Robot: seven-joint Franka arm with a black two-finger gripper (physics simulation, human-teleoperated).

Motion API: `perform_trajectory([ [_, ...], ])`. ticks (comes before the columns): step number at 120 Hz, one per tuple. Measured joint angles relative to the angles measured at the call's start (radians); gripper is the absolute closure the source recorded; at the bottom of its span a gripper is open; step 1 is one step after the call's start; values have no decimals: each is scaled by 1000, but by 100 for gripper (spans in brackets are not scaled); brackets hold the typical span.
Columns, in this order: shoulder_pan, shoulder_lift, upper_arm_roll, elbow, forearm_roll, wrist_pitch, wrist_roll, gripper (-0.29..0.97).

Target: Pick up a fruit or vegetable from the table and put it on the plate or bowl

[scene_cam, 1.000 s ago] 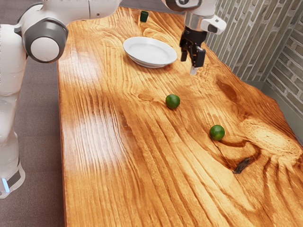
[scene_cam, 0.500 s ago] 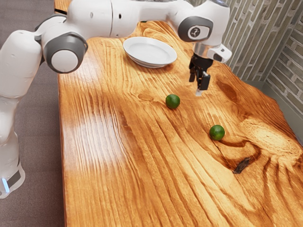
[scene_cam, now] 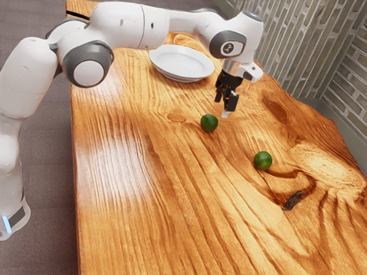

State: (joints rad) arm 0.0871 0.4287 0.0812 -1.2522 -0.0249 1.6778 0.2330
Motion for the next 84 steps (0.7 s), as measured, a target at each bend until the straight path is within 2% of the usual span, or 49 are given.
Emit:
perform_trajectory([
  [28,25,8,-1,-47,-1,28,73,0],
  [84,57,57,-5,-44,-7,79,180,0],
])
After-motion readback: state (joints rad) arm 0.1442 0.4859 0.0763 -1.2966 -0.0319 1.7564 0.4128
